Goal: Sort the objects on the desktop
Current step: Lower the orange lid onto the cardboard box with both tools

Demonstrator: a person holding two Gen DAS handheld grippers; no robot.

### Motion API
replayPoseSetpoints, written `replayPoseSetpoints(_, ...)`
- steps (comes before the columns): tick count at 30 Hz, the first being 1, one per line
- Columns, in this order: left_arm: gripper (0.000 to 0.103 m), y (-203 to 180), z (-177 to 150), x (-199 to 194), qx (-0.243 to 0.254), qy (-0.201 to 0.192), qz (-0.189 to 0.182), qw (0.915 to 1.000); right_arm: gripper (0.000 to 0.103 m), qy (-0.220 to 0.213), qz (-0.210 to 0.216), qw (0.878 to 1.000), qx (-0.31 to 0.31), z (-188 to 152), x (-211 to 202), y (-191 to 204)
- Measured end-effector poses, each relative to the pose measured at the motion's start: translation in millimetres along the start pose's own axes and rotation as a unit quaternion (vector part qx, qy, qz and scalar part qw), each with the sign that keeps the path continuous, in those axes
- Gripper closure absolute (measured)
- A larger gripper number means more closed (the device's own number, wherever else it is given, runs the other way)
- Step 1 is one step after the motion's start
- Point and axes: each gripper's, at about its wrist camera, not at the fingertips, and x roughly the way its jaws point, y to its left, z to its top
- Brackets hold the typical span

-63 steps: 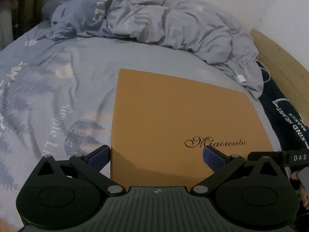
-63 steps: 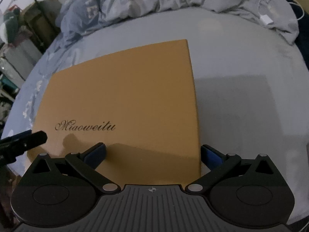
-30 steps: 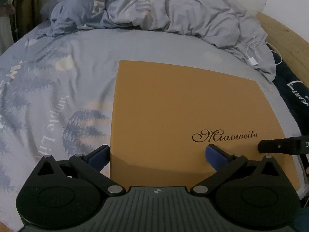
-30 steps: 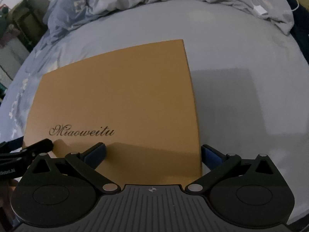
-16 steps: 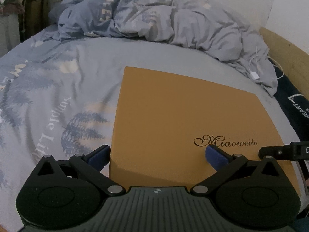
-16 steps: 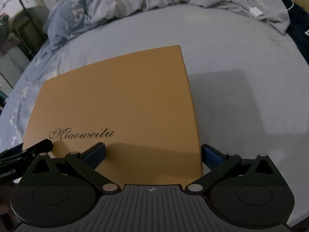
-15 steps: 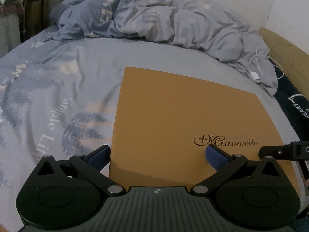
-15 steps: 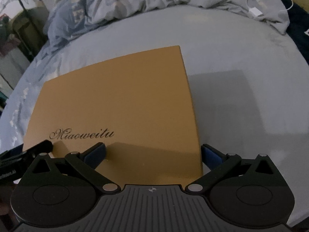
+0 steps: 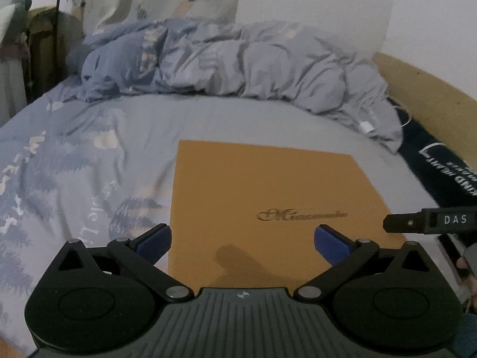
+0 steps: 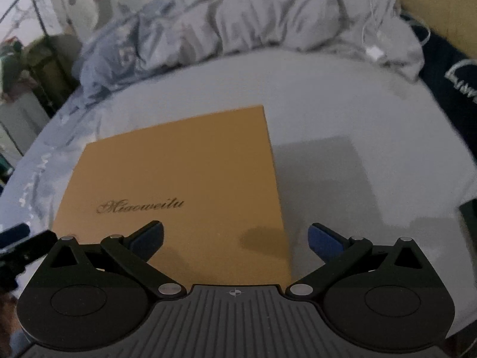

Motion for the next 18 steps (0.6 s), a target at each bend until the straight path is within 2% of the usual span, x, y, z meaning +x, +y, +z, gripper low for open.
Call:
replayPoseSetpoints(9, 0.000, -11.5, -5.0, -52.4, 0.027, -0.065, -0.010, 0.9975, 0.000, -0.066, -0.011, 0.996, -0.061, -29.6, -67.1, 2.6)
replayPoseSetpoints(18, 0.000, -20.3, -23.2, -81.4, 0.057, -0.095, -0.014, 0.9937, 0.000, -0.132, -0.004, 0.985, -0.109, -65.6, -118.0, 11.6)
